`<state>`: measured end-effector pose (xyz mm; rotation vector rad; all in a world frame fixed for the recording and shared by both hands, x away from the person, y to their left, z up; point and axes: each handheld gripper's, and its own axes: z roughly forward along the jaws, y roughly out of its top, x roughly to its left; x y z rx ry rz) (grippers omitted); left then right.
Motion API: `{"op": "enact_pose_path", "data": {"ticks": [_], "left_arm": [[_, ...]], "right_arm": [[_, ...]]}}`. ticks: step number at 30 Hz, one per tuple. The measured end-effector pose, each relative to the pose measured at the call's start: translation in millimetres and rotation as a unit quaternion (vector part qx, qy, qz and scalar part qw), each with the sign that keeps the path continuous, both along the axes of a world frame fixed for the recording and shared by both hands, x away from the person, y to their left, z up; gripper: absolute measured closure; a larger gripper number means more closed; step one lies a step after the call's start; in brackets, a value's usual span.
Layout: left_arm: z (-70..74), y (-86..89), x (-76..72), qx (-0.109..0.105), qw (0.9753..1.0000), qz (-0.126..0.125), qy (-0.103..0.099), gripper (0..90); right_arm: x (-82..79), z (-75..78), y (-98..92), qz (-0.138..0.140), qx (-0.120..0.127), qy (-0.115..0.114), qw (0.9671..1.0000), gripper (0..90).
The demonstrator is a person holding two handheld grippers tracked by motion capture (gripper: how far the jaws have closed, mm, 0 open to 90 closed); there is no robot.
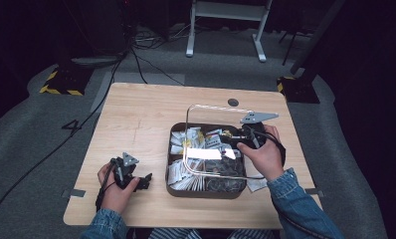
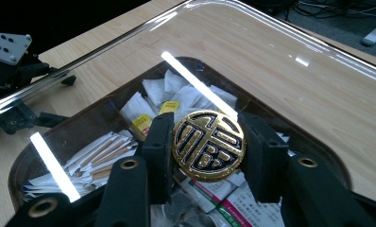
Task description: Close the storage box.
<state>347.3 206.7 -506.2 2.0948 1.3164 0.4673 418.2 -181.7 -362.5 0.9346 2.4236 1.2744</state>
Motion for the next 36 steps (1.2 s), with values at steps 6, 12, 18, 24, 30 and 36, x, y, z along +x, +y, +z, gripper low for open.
{"op": "enact_pose_path", "data": {"ticks": [6, 12, 18, 24, 30, 36], "left_arm": [[0.0, -0.1, -0.1, -0.001, 1.0000, 0.001, 0.000, 0.0], [0.0, 0.0, 0.0, 0.000, 1.0000, 0.000, 0.000, 0.0], [0.0, 0.0, 0.0, 0.000, 1.0000, 0.000, 0.000, 0.0], [0.0, -0.1, -0.1, 0.000, 1.0000, 0.001, 0.000, 0.0], [0.0, -0.1, -0.1, -0.001, 1.0000, 0.001, 0.000, 0.0], [0.0, -0.1, -0.1, 0.000, 1.0000, 0.001, 0.000, 0.0]], "right_arm": [[-1.9, -12.7, 15.2, 0.011, -0.003, 0.007, 0.9999, 59.0], [-3.0, -25.3, 25.6, 0.018, -0.008, 0.013, 0.9997, 59.0], [-2.4, -42.2, 35.1, 0.016, -0.016, 0.016, 0.9996, 59.0], [-0.8, -55.9, 42.0, 0.012, -0.022, 0.025, 0.9994, 59.0], [-1.0, -66.6, 46.8, 0.002, -0.028, 0.025, 0.9993, 59.0], [-1.7, -72.0, 50.5, 0.002, -0.032, 0.026, 0.9991, 59.0]]}}
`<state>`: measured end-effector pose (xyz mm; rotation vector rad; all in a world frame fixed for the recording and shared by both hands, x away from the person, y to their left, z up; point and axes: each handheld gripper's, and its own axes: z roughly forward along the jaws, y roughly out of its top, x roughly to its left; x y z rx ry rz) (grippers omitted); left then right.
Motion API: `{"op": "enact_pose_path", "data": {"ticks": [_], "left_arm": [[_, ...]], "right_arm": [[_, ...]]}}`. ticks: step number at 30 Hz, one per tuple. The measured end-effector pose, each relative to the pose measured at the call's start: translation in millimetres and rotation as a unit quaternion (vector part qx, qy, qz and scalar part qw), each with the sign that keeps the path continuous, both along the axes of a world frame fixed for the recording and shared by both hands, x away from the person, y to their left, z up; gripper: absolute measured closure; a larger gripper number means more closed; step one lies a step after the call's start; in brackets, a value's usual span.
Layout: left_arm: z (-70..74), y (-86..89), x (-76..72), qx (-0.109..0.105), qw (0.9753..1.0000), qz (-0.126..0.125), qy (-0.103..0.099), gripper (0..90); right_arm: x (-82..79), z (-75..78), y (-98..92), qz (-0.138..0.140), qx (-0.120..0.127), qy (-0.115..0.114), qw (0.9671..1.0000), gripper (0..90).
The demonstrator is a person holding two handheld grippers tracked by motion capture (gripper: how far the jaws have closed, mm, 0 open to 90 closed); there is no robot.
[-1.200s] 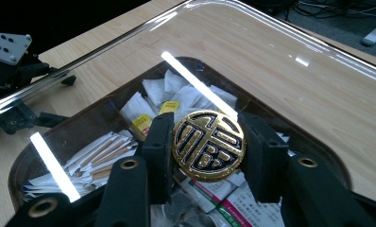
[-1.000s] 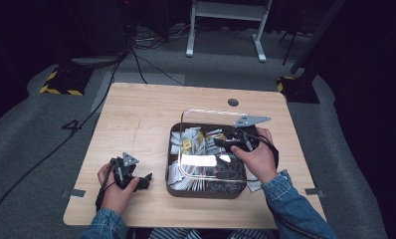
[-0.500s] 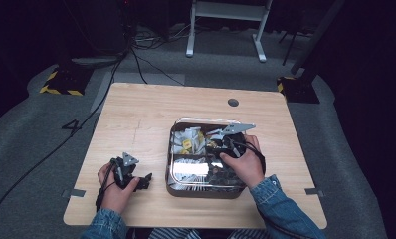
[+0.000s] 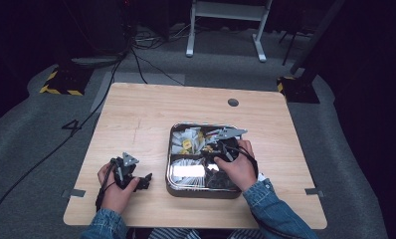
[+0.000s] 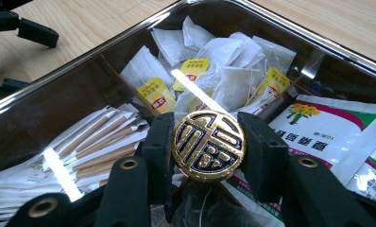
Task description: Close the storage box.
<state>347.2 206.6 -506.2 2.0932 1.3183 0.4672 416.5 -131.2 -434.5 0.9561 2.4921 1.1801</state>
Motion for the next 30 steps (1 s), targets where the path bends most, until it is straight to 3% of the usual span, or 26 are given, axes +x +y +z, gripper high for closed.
{"op": "enact_pose_path", "data": {"ticks": [13, 19, 27, 30], "left_arm": [[0.0, 0.0, 0.0, 0.000, 1.0000, 0.000, 0.000, 0.0], [0.0, 0.0, 0.0, 0.000, 1.0000, 0.000, 0.000, 0.0], [0.0, 0.1, 0.1, 0.000, 1.0000, -0.001, 0.000, 0.0], [0.0, 0.0, 0.0, 0.000, 1.0000, 0.000, 0.000, 0.0]], "right_arm": [[1.1, -5.7, 2.8, 0.007, 0.000, 0.001, 1.0000, 58.9], [-4.1, -6.6, 4.1, 0.006, -0.007, -0.016, 0.9998, 58.8], [-1.8, -6.0, 3.2, 0.013, -0.007, -0.010, 0.9998, 58.5], [-0.2, -5.5, 2.4, 0.014, 0.002, -0.015, 0.9998, 53.6]]}}
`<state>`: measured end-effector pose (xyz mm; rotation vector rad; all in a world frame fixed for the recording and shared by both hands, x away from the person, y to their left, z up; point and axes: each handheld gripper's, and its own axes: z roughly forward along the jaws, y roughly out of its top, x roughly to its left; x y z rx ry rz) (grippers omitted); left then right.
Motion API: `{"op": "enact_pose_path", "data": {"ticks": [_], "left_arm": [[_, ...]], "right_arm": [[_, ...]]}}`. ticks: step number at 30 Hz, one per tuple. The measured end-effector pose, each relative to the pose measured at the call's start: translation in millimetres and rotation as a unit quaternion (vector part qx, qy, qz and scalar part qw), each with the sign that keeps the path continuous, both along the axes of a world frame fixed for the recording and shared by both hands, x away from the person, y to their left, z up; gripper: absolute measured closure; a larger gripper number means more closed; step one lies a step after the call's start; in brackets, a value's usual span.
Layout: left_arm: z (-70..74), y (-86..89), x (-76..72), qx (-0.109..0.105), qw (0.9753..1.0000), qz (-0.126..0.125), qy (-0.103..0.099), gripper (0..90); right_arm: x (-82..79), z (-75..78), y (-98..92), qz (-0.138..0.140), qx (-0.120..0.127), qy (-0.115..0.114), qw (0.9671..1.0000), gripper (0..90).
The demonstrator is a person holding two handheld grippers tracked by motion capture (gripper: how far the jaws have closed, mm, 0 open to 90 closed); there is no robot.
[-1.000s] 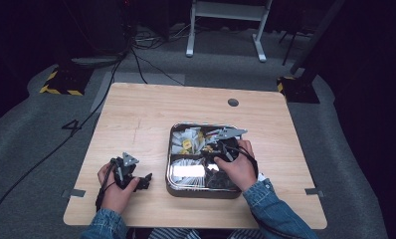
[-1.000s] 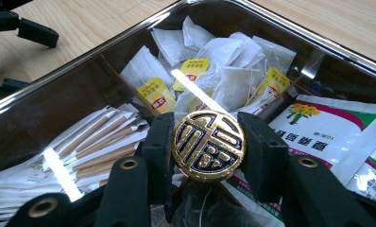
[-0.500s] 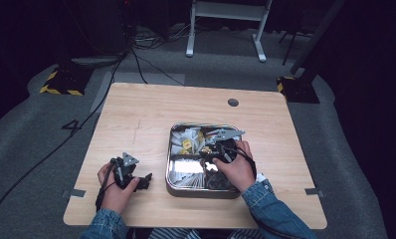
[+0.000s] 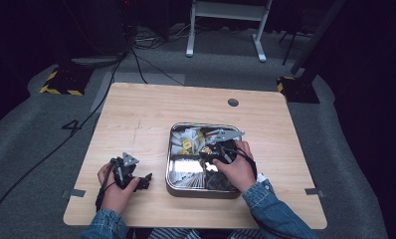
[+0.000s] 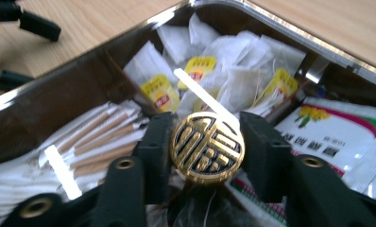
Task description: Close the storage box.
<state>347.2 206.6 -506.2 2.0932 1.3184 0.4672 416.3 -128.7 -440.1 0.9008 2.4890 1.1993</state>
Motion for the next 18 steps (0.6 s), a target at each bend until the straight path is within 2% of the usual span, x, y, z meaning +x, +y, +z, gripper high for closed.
{"op": "enact_pose_path", "data": {"ticks": [7, 18], "left_arm": [[0.0, 0.0, 0.0, 0.000, 1.0000, 0.000, 0.000, 0.0], [0.0, 0.0, 0.0, 0.000, 1.0000, 0.000, 0.000, 0.0]], "right_arm": [[0.8, 11.5, -6.3, 0.002, 0.013, -0.004, 0.9999, 48.5], [-3.7, 41.4, -24.0, 0.001, 0.034, -0.023, 0.9992, 44.4]]}}
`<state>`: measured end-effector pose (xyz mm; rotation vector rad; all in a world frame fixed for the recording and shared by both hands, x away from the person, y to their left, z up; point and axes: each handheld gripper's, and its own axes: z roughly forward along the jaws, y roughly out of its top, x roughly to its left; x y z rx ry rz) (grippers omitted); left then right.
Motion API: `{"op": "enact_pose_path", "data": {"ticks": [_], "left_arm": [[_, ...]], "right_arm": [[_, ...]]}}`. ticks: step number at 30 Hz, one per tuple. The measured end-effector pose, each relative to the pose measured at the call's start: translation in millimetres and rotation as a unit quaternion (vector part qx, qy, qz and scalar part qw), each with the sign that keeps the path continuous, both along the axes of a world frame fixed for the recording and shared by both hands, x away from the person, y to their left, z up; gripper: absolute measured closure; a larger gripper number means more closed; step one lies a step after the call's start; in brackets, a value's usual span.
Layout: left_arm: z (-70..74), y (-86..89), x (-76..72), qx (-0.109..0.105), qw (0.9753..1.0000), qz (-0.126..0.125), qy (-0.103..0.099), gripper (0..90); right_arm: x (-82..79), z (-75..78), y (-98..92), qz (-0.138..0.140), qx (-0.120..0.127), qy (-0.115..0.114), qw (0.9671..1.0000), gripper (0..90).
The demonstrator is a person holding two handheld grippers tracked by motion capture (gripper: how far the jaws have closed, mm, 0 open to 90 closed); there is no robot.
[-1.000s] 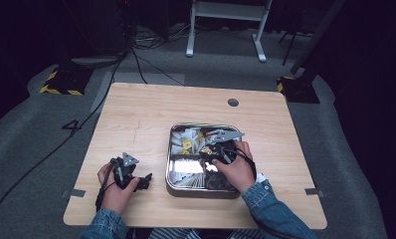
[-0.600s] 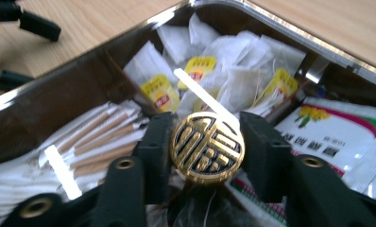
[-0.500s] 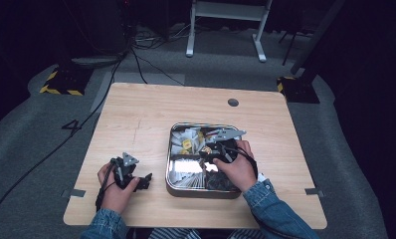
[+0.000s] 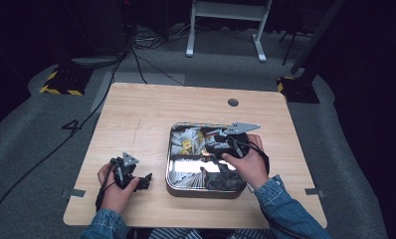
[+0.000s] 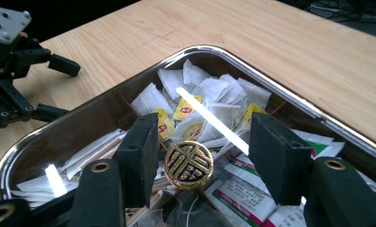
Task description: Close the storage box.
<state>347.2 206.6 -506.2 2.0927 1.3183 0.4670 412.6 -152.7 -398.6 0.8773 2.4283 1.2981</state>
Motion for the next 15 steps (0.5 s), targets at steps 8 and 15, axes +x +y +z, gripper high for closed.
{"op": "enact_pose_path", "data": {"ticks": [8, 15], "left_arm": [[0.0, 2.9, -0.8, 0.000, 0.9999, -0.012, 0.000, 0.1], [0.0, 4.5, -1.5, 0.001, 0.9998, -0.018, -0.001, 0.1]], "right_arm": [[-3.0, 16.3, -19.7, -0.001, 0.002, -0.007, 1.0000, 44.4], [-5.0, 23.9, -50.6, -0.021, 0.007, -0.011, 0.9997, 44.4]]}}
